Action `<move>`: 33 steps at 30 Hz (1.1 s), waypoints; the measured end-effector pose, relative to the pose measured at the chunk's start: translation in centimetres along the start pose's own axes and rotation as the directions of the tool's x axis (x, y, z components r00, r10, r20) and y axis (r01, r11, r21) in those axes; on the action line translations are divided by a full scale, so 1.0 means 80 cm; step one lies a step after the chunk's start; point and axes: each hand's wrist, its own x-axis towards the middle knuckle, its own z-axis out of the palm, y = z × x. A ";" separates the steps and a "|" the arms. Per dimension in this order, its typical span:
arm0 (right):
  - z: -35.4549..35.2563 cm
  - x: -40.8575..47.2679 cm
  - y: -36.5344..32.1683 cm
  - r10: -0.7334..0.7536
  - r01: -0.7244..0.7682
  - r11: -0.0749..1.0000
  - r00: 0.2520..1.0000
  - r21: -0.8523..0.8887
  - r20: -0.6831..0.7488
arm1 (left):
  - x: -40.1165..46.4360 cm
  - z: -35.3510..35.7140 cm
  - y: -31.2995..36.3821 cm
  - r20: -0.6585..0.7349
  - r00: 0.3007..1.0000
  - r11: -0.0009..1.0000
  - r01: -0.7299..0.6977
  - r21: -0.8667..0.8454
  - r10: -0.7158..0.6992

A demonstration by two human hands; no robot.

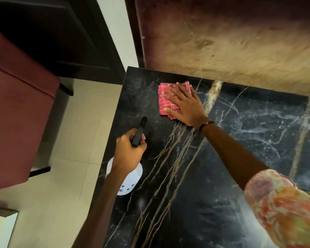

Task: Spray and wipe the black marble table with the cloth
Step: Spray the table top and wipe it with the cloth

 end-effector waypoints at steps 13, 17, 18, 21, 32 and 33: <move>-0.018 0.014 0.029 0.059 -0.058 0.998 0.997 -0.019 0.043 | -0.021 0.036 0.021 0.064 0.997 0.999 0.034 0.005 -0.034; -0.020 -0.058 0.084 0.041 -0.041 0.999 0.999 -0.002 0.024 | -0.022 0.046 0.024 0.049 0.998 0.999 0.046 0.015 -0.047; -0.024 -0.068 0.102 0.089 -0.090 0.996 0.996 0.008 0.023 | -0.022 0.048 0.025 0.056 0.997 0.999 0.053 0.008 -0.053; -0.031 -0.062 0.130 0.257 -0.257 0.966 0.966 0.010 0.006 | -0.026 0.054 0.027 0.069 0.996 0.998 0.059 -0.005 -0.059; -0.026 -0.080 0.084 0.083 -0.084 0.996 0.993 0.008 0.081 | -0.038 0.067 0.032 0.069 0.994 0.997 0.078 0.027 -0.080; -0.026 -0.098 0.098 0.088 -0.088 0.996 0.994 0.008 0.072 | -0.038 0.067 0.032 0.068 0.994 0.996 0.083 0.025 -0.085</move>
